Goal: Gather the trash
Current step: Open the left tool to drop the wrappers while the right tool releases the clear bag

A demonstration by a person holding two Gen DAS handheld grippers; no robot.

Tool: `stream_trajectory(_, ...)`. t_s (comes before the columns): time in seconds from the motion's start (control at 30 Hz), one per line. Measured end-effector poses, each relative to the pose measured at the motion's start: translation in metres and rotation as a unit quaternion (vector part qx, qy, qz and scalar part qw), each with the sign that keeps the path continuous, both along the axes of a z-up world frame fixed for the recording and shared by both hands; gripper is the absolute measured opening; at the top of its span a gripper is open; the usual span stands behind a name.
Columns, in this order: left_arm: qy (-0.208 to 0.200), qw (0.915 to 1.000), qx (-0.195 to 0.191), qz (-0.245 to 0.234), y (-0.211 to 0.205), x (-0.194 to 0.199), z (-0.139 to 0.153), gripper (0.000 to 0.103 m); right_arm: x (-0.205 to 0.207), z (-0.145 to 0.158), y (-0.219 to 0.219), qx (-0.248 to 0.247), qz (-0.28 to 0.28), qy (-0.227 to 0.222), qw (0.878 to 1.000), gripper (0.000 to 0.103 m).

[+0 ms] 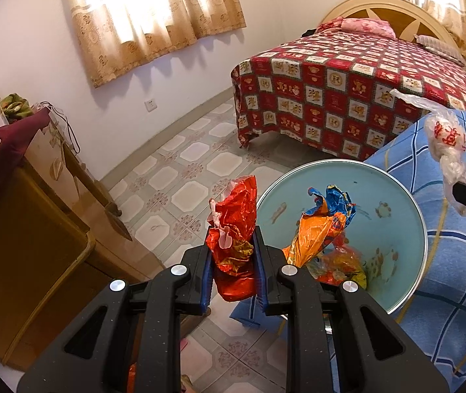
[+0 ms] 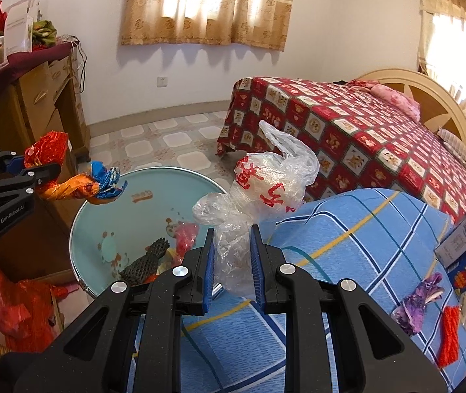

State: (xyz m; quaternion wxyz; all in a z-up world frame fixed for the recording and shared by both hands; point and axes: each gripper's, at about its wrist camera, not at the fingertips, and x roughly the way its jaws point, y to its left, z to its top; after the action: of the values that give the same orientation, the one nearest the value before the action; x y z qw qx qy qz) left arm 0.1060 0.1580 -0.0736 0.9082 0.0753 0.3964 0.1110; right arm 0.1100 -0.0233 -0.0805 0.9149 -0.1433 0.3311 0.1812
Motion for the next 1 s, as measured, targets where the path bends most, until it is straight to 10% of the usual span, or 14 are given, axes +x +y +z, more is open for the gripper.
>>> stream_trajectory(1.0, 0.001, 1.0, -0.003, 0.0, 0.0009, 0.0018, -0.0005, 0.021, -0.0023, -0.007, 0.0081, -0.006, 0.021, 0.007, 1.0, 0.021)
